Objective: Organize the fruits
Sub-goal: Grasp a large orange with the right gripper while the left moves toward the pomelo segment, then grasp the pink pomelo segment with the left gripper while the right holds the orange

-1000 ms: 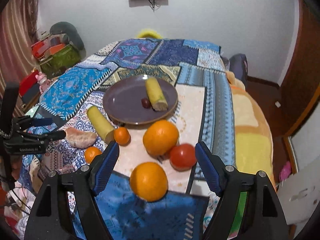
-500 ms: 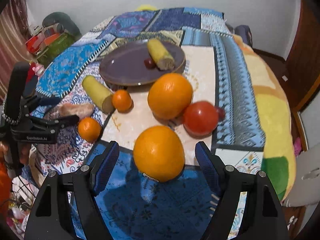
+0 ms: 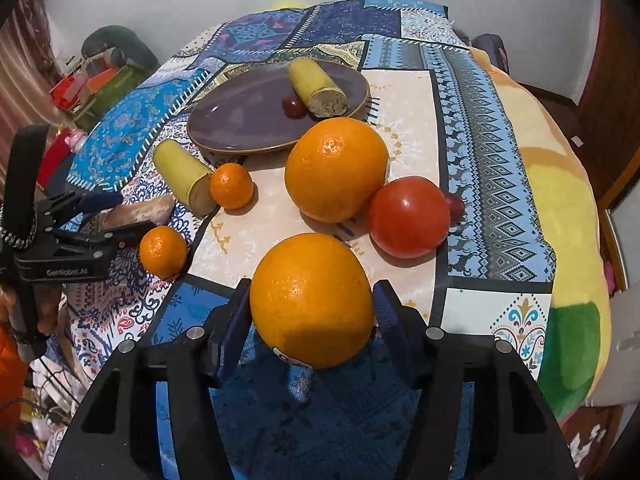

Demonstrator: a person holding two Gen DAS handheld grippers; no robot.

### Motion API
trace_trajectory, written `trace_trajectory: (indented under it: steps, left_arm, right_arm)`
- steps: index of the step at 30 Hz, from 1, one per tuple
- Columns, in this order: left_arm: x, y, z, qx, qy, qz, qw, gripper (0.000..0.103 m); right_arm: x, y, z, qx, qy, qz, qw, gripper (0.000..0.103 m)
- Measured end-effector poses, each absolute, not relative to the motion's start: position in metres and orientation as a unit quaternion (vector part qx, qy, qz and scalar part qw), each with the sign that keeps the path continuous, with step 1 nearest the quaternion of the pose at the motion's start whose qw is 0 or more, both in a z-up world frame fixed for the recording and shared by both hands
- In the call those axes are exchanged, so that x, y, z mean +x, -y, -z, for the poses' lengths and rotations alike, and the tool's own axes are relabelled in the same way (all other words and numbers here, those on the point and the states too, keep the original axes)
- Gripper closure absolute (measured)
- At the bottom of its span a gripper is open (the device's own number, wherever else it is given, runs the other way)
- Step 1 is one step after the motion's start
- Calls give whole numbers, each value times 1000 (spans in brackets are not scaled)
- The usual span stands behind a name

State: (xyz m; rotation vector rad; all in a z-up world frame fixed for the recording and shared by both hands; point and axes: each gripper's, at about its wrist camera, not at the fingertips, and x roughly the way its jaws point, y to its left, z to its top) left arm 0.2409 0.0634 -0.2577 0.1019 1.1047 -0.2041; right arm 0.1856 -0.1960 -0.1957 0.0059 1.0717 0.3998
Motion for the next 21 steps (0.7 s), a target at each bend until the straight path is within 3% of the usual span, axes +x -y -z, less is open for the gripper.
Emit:
trace_trajectory:
  steps: [9,10,11,12,14,18,21]
  left_arm:
    - [207,-66,243,12,-510,69,857,15]
    - [204,-67,240,9,-507,68,859,20]
    - [201,-66,236,1,-504,79,860,37]
    - [200,-64,232,0,-504,79,860,43]
    - [199,-59,224,5,-497,78,864,52]
    - [201,-50,219,39,-490,63,868,53]
    - [209,-53,226,43,-505,55,860,70]
  right_arm:
    - [180,195,181,16,-487,-207,848,47]
    - [180,196,179,16,-483,-208,850,47]
    - [180,196,177,16,-481,-209,852,47]
    - [180,196,174,16,-477,-210,853,47]
    - [180,196,171,15,-473,-211,855,47]
    - [183,197,163,14,-461,-213,861,47]
    - [184,200,161,17,-456,-214,864,47]
